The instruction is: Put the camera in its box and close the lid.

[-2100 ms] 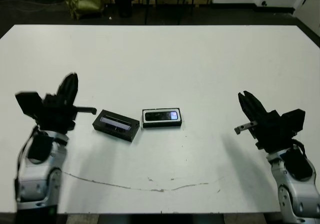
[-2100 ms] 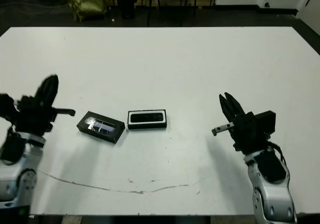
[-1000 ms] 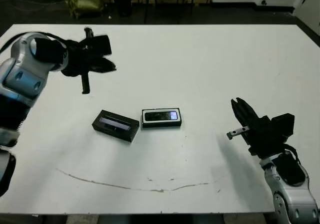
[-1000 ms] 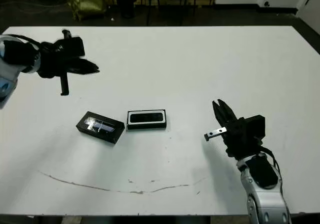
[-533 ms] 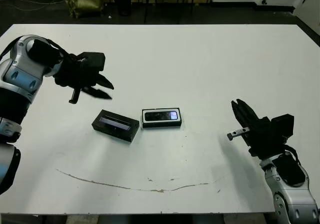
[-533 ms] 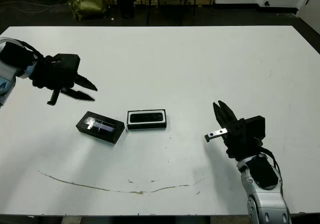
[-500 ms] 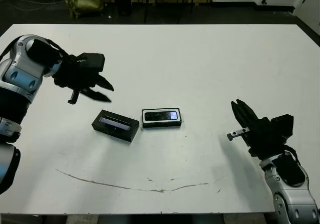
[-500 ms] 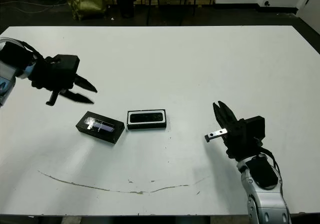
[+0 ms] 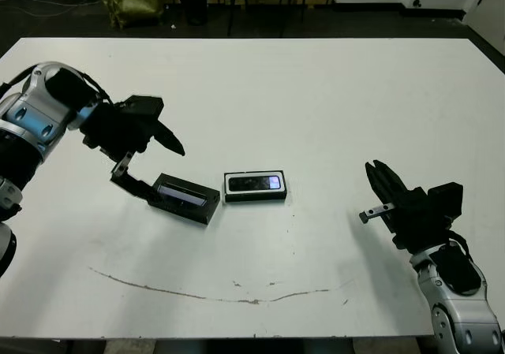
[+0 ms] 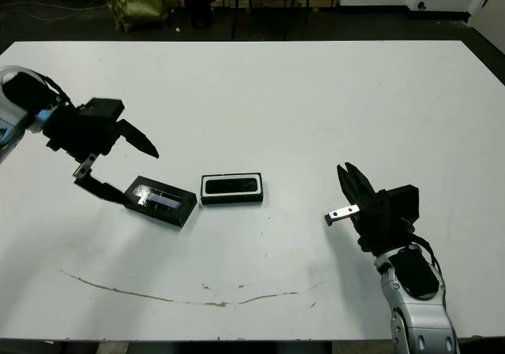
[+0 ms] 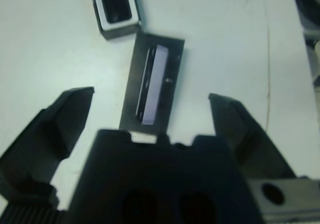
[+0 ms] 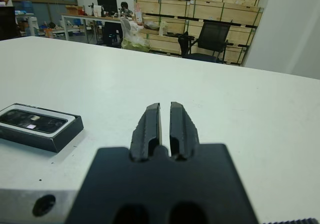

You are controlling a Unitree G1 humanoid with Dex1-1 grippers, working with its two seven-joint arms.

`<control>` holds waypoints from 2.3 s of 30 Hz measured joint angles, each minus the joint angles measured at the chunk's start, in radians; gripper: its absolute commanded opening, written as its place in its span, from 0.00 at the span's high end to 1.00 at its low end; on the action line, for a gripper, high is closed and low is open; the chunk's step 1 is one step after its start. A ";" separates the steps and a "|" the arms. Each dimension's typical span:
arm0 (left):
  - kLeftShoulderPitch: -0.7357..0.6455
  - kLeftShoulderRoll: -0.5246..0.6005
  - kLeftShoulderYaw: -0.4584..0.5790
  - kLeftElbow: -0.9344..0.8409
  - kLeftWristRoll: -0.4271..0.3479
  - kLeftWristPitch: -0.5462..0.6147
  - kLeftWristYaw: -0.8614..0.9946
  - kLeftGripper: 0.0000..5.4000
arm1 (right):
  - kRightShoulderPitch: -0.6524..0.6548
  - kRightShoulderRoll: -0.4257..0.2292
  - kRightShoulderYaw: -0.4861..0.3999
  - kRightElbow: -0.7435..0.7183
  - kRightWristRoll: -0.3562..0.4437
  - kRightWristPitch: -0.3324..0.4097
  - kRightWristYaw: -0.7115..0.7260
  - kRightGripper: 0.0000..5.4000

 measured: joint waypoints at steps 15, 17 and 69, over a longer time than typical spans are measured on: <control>-0.059 -0.142 0.009 0.324 0.260 -0.140 0.000 0.00 | 0.006 0.003 -0.002 0.045 0.018 -0.039 0.016 1.00; -0.060 -0.147 0.027 0.342 0.269 -0.144 0.000 0.00 | 0.007 0.003 -0.002 0.046 0.024 -0.039 0.017 1.00; -0.059 -0.267 0.169 0.406 0.464 -0.202 0.000 0.00 | 0.050 0.000 0.012 -0.036 0.022 0.068 0.003 1.00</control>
